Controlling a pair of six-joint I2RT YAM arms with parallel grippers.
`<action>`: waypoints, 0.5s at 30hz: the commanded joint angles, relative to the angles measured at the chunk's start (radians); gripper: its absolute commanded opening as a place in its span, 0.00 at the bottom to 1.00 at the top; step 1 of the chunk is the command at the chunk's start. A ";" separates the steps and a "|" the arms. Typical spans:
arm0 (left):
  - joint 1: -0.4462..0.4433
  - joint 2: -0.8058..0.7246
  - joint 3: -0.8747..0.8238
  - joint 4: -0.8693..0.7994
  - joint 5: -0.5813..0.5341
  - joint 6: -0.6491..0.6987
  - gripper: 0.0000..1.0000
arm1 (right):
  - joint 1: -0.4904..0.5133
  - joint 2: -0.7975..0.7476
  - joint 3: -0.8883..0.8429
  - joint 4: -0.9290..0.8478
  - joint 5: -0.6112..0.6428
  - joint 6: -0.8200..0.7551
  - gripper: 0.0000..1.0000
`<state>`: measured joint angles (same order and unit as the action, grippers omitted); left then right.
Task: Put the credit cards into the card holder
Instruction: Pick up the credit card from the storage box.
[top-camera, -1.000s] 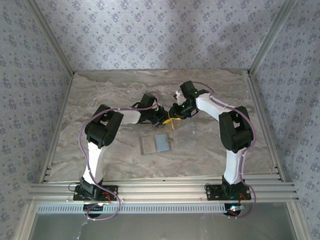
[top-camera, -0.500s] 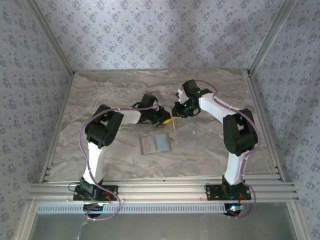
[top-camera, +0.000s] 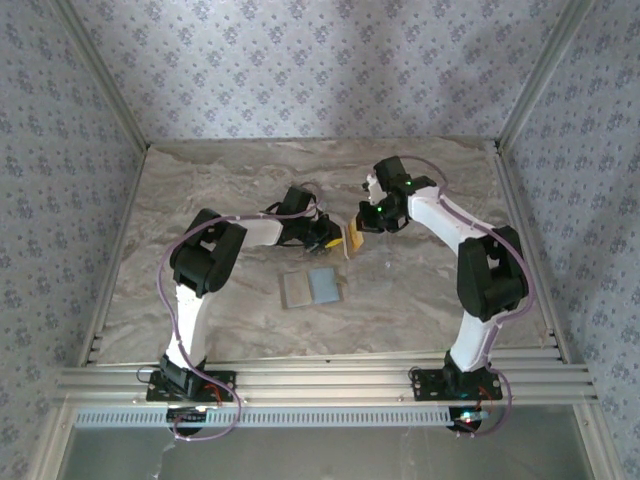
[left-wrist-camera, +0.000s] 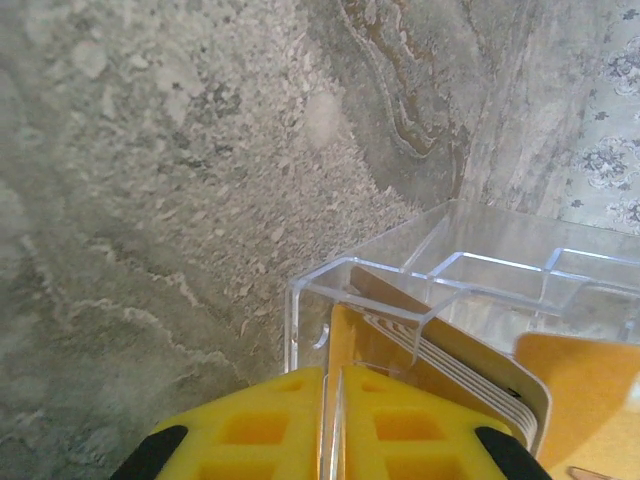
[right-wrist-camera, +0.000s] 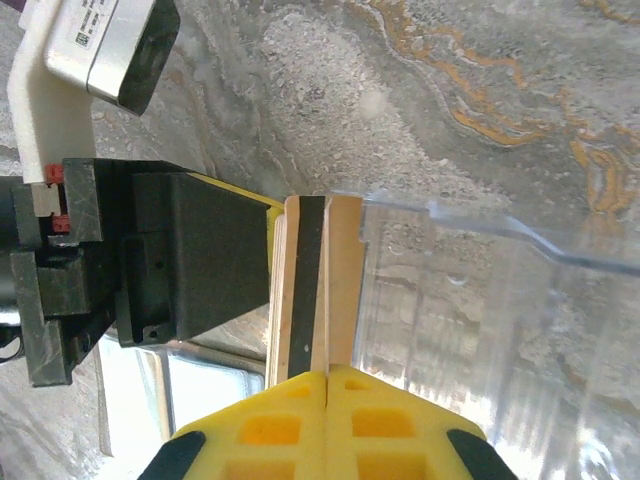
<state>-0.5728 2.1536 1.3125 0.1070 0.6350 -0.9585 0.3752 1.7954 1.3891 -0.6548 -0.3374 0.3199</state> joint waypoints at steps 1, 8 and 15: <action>0.012 -0.052 0.007 -0.065 -0.012 0.034 0.13 | -0.002 -0.062 -0.017 -0.035 0.061 -0.016 0.05; 0.025 -0.121 -0.023 -0.090 -0.024 0.059 0.14 | -0.004 -0.123 -0.039 -0.031 0.102 -0.010 0.02; 0.032 -0.255 -0.093 -0.153 -0.079 0.112 0.17 | -0.004 -0.219 -0.081 -0.013 0.138 -0.004 0.00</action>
<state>-0.5476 1.9800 1.2419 0.0090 0.5884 -0.8970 0.3752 1.6394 1.3312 -0.6651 -0.2356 0.3202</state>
